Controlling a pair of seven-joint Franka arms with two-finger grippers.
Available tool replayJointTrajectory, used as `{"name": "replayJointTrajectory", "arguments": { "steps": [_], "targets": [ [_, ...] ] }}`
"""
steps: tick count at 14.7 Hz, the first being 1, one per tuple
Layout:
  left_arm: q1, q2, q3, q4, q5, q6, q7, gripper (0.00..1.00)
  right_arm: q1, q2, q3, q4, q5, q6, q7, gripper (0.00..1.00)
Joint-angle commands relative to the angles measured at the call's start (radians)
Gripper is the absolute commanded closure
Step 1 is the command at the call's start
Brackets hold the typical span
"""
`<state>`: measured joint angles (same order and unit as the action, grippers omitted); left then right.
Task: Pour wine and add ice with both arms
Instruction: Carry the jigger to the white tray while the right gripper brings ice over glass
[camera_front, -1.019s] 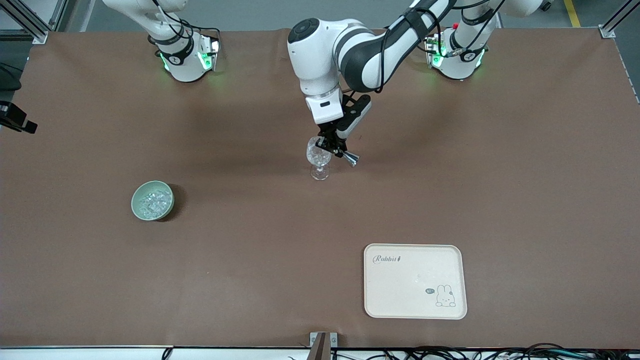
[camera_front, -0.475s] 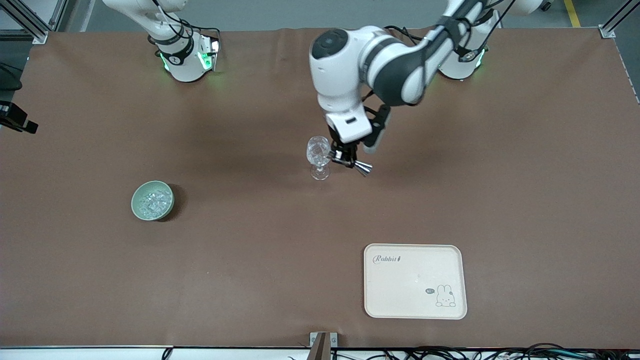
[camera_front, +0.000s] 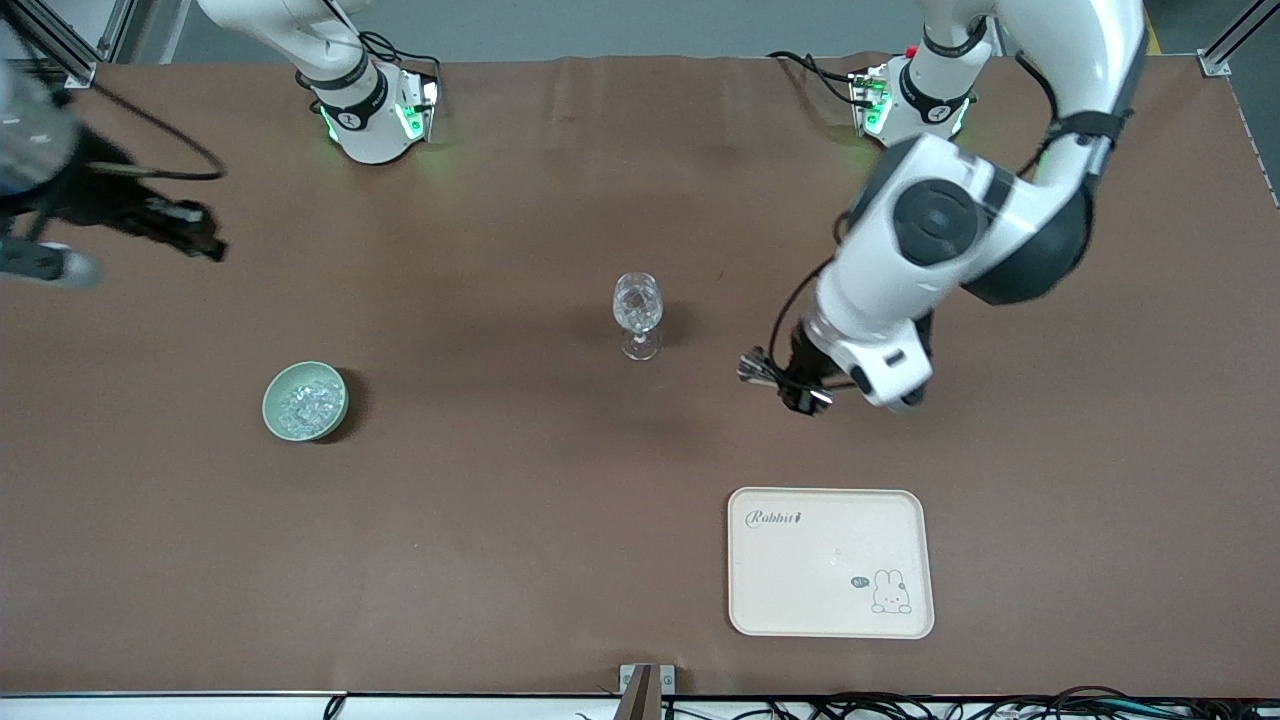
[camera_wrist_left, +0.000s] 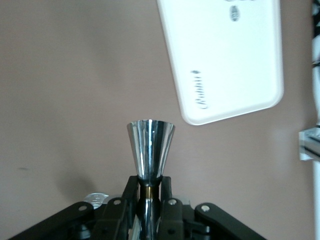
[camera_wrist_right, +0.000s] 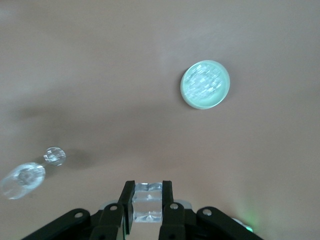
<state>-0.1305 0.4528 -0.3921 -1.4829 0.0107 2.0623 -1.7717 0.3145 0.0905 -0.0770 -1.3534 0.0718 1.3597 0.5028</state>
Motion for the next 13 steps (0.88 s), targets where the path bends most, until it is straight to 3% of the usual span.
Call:
{"name": "replayJointTrajectory", "arguments": {
  "steps": [1, 4, 7, 13],
  "targets": [
    [0.049, 0.081, -0.01, 0.03, -0.13, 0.137, 0.075, 0.99, 0.16, 0.055, -0.014, 0.011, -0.004, 0.076, 0.214, 0.99],
    [0.135, 0.174, -0.014, 0.087, -0.326, 0.168, 0.205, 0.99, 0.27, 0.148, -0.012, 0.011, 0.012, 0.177, 0.341, 0.99],
    [0.227, 0.242, -0.011, 0.087, -0.608, 0.168, 0.385, 0.99, 0.353, 0.253, -0.014, 0.013, 0.046, 0.252, 0.449, 1.0],
    [0.324, 0.371, -0.011, 0.096, -0.695, 0.17, 0.517, 0.99, 0.466, 0.371, -0.014, 0.013, 0.164, 0.372, 0.592, 1.0]
  ]
}}
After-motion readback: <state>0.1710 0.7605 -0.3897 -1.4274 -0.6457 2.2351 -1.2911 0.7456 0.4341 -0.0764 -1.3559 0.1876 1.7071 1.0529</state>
